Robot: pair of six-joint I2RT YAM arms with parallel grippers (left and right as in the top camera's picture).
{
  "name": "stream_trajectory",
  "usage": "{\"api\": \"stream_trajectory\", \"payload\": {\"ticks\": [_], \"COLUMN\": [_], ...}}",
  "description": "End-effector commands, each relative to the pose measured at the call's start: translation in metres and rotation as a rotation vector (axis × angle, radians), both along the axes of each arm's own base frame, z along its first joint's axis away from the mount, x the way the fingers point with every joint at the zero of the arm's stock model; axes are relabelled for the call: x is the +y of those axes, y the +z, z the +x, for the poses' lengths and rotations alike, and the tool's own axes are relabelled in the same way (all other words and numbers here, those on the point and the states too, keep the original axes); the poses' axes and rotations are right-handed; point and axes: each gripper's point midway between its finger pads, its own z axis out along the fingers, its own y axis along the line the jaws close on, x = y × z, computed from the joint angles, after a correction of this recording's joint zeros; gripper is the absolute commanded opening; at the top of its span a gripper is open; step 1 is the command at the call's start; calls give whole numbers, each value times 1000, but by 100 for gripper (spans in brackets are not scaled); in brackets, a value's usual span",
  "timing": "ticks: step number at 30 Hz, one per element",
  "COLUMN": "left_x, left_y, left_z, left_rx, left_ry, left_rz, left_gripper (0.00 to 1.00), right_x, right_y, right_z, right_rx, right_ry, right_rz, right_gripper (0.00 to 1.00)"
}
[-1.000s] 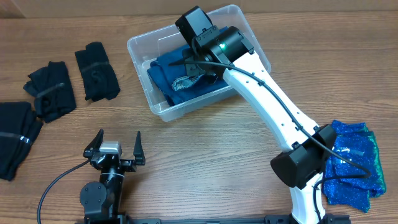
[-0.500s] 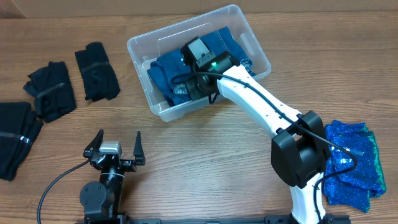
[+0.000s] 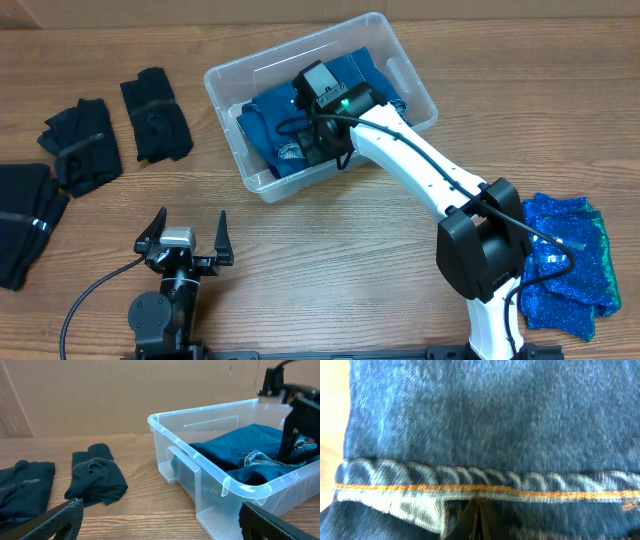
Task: Pack container
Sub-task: 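Lower the jeans into the container and open the right gripper, then press and tuck the jeans flat inside the container with the right gripper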
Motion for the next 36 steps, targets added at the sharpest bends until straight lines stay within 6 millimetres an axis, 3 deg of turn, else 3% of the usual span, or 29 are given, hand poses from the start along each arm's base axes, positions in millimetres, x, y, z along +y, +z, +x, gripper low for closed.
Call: {"api": "stream_trajectory", "payload": {"ticks": [1,3,7,12,16,22,25,29,36], "left_x": [3,3,3,3,3,3,3,3,3], "left_y": [0,0,0,0,0,0,0,0,0], "left_z": [0,0,0,0,0,0,0,0,0], "left_rx": [-6,-6,-6,-6,-6,-6,-6,-6,-6], "left_ry": [13,13,13,13,13,13,13,13,13], "left_rz": [20,20,20,20,20,20,20,20,20], "left_gripper": [100,100,100,100,100,100,100,100,100], "right_x": [20,25,5,-54,-113,-172,-185,-188,-209], "right_y": [48,55,50,48,50,51,51,49,41], "right_z": [9,4,9,43,74,94,97,95,77], "right_rx": [-68,-50,-45,-57,-74,-83,-88,-78,-23], "right_ry": [48,78,35,-102,-216,-292,-301,-289,-312], "right_rz": [91,118,61,12,9,23,16,2,-122], "right_gripper": [4,4,4,4,4,4,4,4,4]}}
